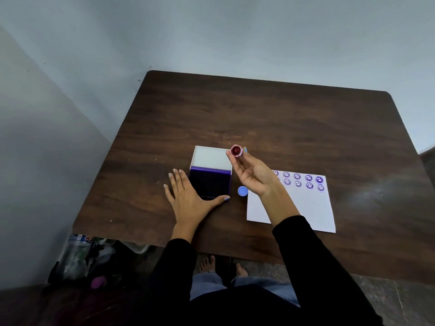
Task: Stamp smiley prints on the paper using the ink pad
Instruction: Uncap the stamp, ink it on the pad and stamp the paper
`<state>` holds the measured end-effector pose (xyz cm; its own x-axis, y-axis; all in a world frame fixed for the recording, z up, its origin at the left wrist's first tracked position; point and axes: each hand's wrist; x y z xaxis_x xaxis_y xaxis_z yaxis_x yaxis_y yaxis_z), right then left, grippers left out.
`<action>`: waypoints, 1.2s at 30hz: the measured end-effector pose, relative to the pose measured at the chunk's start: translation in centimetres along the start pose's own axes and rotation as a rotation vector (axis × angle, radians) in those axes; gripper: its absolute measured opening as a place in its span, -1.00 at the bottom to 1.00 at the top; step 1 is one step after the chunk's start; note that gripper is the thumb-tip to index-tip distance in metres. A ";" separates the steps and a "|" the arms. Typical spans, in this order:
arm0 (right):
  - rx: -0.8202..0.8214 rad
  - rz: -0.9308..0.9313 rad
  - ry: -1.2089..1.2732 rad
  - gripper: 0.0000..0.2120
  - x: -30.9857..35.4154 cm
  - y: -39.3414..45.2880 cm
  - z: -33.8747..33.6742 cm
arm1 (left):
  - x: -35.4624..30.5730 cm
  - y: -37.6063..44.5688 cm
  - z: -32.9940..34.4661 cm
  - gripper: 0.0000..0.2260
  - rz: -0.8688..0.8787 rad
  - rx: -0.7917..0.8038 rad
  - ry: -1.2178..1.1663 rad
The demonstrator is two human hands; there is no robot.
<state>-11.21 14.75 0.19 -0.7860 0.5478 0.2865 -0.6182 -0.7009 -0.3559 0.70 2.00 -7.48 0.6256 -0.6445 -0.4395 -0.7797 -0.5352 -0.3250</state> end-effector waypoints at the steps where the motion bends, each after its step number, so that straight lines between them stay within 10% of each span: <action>1: -0.005 -0.004 0.005 -0.82 0.0 0.0 -0.1 | 0.0 0.0 0.1 0.35 0.006 0.002 -0.001; 14: -0.173 -0.045 -0.511 -0.75 -3.3 2.1 -0.3 | 0.0 -0.5 0.5 0.28 0.073 -0.062 0.077; 19: -0.253 -0.279 -1.405 -0.80 -5.3 2.2 -1.6 | 0.2 -0.4 0.5 0.24 0.098 -0.072 0.040; 25: -0.096 -0.321 -1.843 -0.75 -7.6 2.0 -1.6 | 0.6 -0.2 0.6 0.06 0.122 -0.076 -0.034; 36: -0.083 -0.296 -1.988 -0.77 -8.4 2.1 -1.8 | 1.0 0.3 1.0 -0.08 0.132 -0.086 -0.026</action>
<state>-5.91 9.53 -4.50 0.3851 -0.5918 0.7081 -0.7468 -0.6506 -0.1376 1.11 1.70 -8.84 0.5164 -0.6984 -0.4956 -0.8491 -0.4926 -0.1907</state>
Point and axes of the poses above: each hand's wrist, its own y-axis towards the middle knuckle, its own z-axis out of the palm, x = y × z, and after that the axes turned 14 degrees about x, right-handed
